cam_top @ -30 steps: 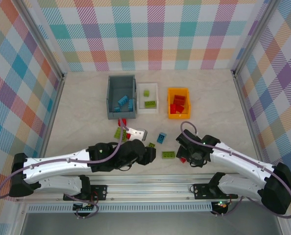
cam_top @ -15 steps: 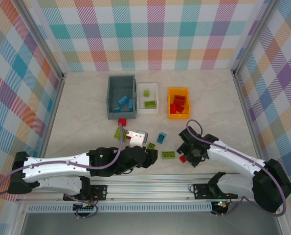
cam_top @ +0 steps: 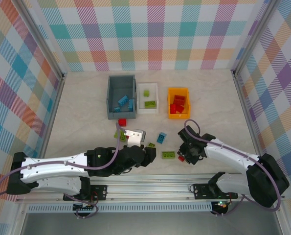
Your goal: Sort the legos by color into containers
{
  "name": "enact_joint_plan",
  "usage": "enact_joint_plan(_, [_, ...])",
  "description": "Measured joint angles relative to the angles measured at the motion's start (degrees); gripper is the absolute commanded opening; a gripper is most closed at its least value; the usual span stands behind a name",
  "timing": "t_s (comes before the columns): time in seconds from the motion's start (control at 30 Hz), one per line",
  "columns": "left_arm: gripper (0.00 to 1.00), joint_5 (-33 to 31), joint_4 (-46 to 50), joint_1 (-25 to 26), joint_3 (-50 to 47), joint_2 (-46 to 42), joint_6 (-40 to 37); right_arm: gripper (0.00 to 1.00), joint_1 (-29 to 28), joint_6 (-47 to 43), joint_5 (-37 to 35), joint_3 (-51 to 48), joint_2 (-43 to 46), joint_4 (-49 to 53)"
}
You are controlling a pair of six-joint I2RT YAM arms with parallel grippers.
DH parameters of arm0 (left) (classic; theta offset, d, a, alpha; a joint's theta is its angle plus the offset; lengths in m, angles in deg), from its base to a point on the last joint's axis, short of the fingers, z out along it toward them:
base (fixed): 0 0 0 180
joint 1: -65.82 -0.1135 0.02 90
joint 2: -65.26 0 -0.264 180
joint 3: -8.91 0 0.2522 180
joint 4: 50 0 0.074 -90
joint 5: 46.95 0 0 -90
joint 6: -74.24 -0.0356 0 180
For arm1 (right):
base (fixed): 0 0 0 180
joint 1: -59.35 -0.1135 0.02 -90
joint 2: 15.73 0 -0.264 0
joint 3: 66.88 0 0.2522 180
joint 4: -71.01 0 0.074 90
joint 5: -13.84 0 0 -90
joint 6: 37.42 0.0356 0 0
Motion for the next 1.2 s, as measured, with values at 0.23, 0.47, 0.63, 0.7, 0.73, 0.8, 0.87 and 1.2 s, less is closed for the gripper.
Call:
enact_joint_plan(0.23, [0.62,-2.4,3.2,-1.1,4.0,-1.8,-0.5,0.3,2.5,-14.3,-9.5,20.2,0.3,7.7])
enact_joint_plan(0.47, [0.62,-2.4,3.9,-4.7,5.7,-3.3,-1.0,0.28,10.1,-29.7,-14.2,39.9,-15.8,7.1])
enact_joint_plan(0.63, [0.62,-2.4,5.3,-5.2,5.7,-3.5,-1.1,0.28,12.2,-36.4,-15.9,51.7,-32.3,7.4])
enact_joint_plan(0.7, [0.62,-2.4,6.1,-5.3,5.7,-3.7,-1.1,0.29,12.9,-37.9,-16.2,55.2,-37.3,8.0])
enact_joint_plan(0.73, [0.62,-2.4,6.4,-5.3,5.7,-3.8,-1.1,0.31,13.1,-38.5,-16.5,56.6,-39.5,8.3])
enact_joint_plan(0.8, [0.62,-2.5,7.1,-5.3,5.7,-4.0,-0.9,0.39,13.5,-39.5,-16.9,58.4,-42.6,8.9])
enact_joint_plan(0.87, [0.62,-2.8,8.3,-5.4,5.7,-4.3,-0.7,0.48,13.6,-40.7,-17.4,59.3,-44.6,9.5])
enact_joint_plan(1.2, [0.62,-1.9,14.0,-8.1,5.9,-4.4,1.7,0.65,13.3,-44.8,-17.7,59.5,-39.7,11.3])
